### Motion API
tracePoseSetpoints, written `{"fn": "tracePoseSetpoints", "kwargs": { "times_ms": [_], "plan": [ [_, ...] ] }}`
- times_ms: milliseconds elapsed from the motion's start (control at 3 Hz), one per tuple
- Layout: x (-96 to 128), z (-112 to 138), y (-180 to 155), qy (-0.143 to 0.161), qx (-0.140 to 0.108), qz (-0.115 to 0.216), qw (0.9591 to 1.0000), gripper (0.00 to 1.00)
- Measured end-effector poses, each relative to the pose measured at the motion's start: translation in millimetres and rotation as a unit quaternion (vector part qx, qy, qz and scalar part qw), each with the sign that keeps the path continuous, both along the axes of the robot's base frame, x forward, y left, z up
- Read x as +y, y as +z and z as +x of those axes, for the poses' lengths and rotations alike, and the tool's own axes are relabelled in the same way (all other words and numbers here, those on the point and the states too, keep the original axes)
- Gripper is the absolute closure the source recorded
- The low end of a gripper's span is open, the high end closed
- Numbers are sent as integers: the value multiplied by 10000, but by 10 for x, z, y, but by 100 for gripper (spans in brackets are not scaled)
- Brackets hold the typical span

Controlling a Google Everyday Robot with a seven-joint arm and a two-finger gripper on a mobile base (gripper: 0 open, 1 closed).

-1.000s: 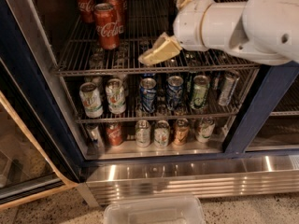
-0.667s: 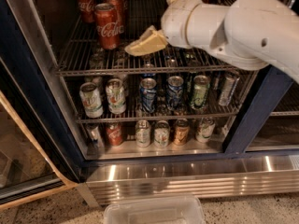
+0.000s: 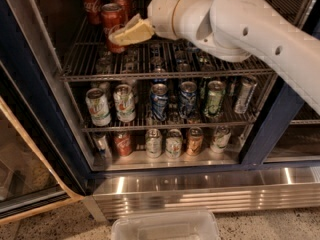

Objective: Pick coke can from top shelf of fridge

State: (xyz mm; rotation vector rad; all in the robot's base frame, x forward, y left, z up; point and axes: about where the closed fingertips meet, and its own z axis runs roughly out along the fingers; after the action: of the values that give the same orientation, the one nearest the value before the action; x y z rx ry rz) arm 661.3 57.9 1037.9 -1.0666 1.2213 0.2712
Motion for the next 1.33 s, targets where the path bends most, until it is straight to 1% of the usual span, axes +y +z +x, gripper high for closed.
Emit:
{"fn": "tracePoseSetpoints", "kwargs": {
  "times_ms": [333, 667, 1000, 1333],
  "plan": [
    [75, -19, 34, 55, -26, 4, 10000, 0],
    [176, 11, 0, 130, -26, 113, 9998, 0],
    [446, 107, -176, 184, 60, 398, 9990, 0],
    [754, 199, -360, 206, 409, 788, 9958, 0]
  ]
}}
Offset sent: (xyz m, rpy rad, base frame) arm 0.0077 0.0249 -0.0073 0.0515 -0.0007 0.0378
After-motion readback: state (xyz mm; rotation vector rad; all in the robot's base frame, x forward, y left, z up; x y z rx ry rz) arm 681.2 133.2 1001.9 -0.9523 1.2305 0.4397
